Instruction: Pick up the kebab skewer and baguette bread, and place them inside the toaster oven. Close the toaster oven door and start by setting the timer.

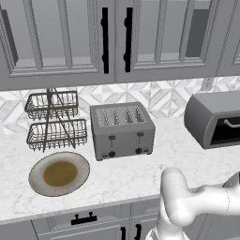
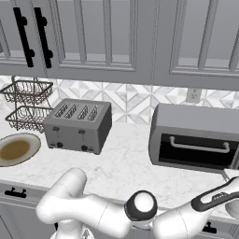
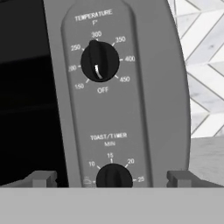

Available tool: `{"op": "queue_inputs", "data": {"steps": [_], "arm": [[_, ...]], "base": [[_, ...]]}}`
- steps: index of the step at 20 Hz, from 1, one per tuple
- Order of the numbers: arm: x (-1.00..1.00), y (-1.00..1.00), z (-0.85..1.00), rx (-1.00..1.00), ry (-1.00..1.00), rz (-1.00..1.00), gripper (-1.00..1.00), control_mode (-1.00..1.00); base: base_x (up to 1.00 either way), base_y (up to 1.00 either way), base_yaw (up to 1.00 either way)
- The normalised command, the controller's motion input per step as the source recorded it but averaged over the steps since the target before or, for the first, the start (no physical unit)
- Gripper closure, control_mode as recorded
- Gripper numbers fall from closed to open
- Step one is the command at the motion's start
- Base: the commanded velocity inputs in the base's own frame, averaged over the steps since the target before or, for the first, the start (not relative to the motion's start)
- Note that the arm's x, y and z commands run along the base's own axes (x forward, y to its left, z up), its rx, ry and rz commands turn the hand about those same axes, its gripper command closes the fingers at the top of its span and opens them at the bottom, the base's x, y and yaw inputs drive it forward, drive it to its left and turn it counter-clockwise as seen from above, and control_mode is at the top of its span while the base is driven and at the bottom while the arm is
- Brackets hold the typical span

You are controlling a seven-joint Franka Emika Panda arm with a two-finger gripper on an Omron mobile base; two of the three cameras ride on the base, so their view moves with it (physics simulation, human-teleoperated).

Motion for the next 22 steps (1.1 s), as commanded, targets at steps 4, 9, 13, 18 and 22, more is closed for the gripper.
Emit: {"op": "queue_inputs", "data": {"steps": [4,9,13,18,22], "arm": [[0.19,0.00,0.00,0.00,0.00,0.00,-1.00,-1.00],[0.05,0.00,0.00,0.00,0.00,0.00,-1.00,-1.00],[0.00,0.00,0.00,0.00,0.00,0.00,-1.00,-1.00],[0.00,0.01,0.00,0.00,0.00,0.00,-1.00,-1.00],[-0.03,0.08,0.00,0.00,0.01,0.00,-1.00,-1.00]], "base": [[0.00,0.00,0.00],[0.00,0.00,0.00],[0.00,0.00,0.00],[0.00,0.00,0.00],[0.00,0.00,0.00]]}}
